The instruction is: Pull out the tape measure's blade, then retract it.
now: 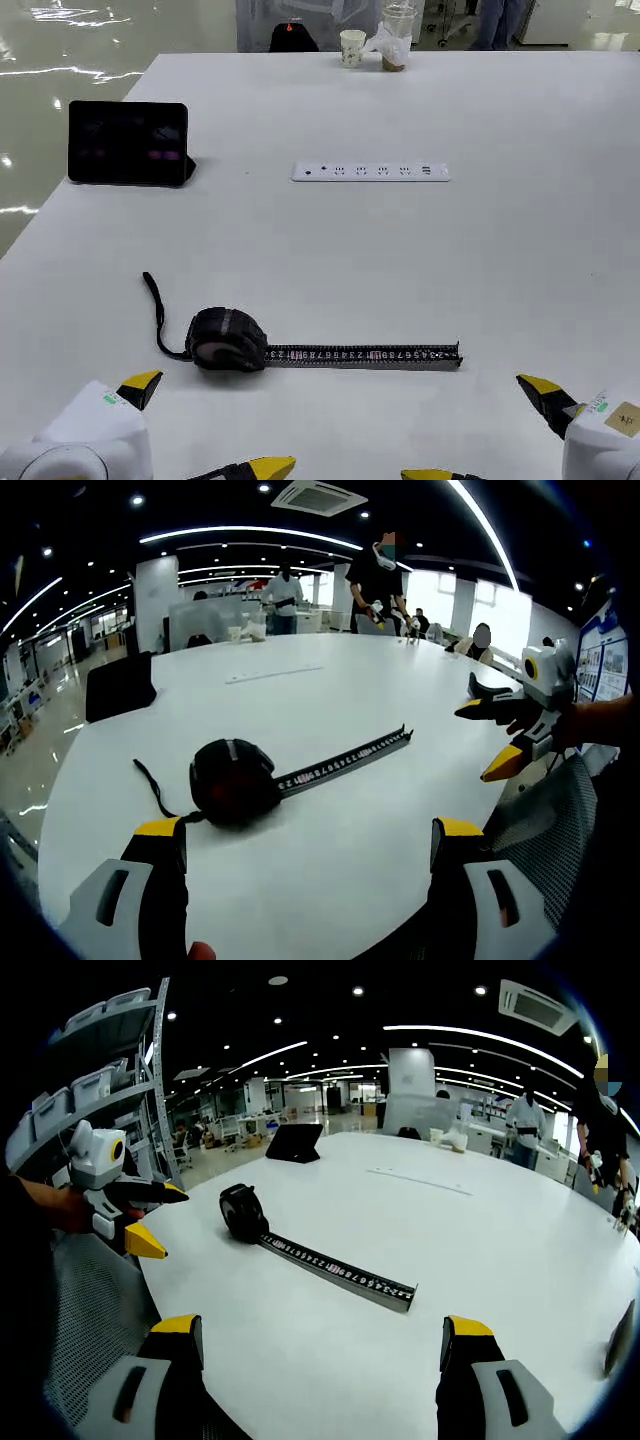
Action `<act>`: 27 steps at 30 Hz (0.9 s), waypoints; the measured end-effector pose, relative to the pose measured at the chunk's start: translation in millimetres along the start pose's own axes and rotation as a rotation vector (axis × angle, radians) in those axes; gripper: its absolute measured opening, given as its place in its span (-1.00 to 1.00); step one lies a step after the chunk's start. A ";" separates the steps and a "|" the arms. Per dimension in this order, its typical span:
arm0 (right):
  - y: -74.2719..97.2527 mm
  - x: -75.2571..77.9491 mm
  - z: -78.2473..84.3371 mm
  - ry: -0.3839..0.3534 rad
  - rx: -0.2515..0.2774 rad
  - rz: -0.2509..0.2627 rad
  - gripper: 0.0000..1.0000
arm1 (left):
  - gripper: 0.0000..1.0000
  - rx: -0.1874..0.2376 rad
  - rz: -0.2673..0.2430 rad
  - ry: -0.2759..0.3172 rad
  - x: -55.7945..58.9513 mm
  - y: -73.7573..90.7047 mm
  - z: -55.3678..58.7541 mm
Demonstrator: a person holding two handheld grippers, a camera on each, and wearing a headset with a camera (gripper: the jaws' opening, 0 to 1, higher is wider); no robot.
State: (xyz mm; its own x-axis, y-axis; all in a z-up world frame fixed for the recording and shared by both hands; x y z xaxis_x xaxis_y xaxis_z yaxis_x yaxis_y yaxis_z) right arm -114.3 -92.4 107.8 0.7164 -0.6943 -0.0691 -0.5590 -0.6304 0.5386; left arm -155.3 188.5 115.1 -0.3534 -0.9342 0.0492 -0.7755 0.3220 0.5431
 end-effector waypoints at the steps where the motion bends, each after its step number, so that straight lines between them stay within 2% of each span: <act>1: 0.1 -1.0 -0.9 -0.004 0.004 -0.002 0.98 | 0.98 -0.001 0.000 0.004 0.1 -0.2 -0.5; 8: -0.6 -5.1 -10.0 -0.010 0.013 0.003 0.98 | 0.98 -0.009 -0.021 0.024 -2.1 -1.1 -7.5; 18: -1.4 -9.4 -11.7 -0.022 0.014 0.001 0.98 | 0.98 -0.021 -0.022 0.025 2.2 -3.6 -8.5; 27: -1.2 -9.8 -13.8 -0.024 0.020 0.000 0.98 | 0.98 -0.023 -0.033 0.019 0.4 -5.5 -11.2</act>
State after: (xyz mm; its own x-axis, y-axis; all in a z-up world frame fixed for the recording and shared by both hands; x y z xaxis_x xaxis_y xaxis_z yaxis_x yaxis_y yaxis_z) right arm -114.9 -80.1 119.4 0.7063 -0.7023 -0.0893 -0.5674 -0.6370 0.5219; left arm -145.4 184.7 121.5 -0.3173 -0.9472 0.0468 -0.7743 0.2873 0.5638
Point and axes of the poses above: the centre of the closed fingertips' face, and the gripper's own axes: y roughly backward along the fingers, x roughly to its right, z roughly out of its underside, the point moved 8 cm from there along y, roughly backward along the fingers
